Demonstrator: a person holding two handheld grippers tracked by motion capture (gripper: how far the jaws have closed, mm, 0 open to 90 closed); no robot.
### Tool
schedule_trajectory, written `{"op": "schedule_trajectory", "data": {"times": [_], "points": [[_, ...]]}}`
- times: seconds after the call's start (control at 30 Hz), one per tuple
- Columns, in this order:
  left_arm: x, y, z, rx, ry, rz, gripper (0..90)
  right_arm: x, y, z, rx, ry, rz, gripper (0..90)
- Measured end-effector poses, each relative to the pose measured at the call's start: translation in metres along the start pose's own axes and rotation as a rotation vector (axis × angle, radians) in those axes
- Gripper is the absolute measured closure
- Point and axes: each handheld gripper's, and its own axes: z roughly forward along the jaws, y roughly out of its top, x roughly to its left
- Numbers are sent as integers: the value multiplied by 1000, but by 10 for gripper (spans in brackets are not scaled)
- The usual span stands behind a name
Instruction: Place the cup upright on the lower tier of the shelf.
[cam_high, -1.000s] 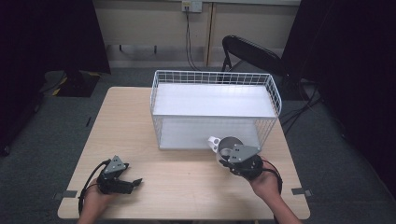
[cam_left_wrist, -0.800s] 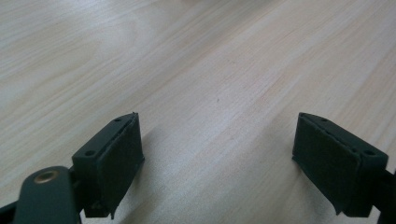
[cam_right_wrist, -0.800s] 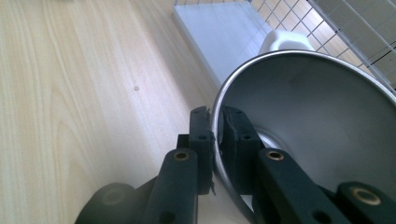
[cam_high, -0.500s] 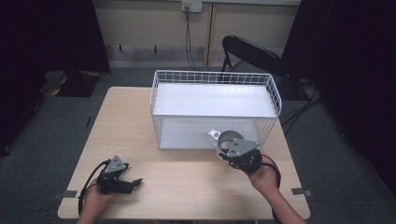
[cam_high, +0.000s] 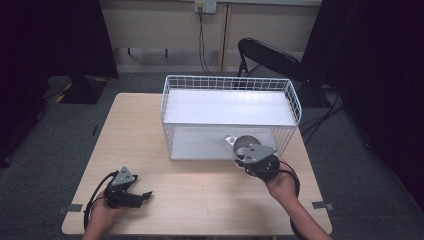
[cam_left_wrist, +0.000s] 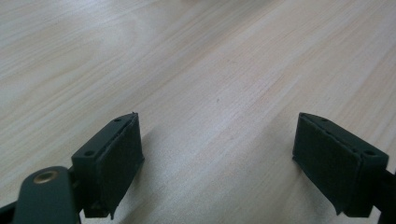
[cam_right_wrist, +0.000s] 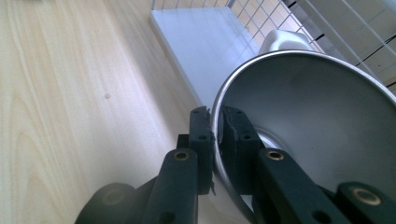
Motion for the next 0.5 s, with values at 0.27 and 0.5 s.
{"op": "schedule_trajectory", "data": {"times": [0.27, 0.5], "points": [[0, 0, 0, 0, 0, 0, 152, -4, 2, 4, -7, -12, -17, 825], [0, 0, 0, -1, 1, 0, 152, -5, 5, 8, -9, -22, -31, 825]]}}
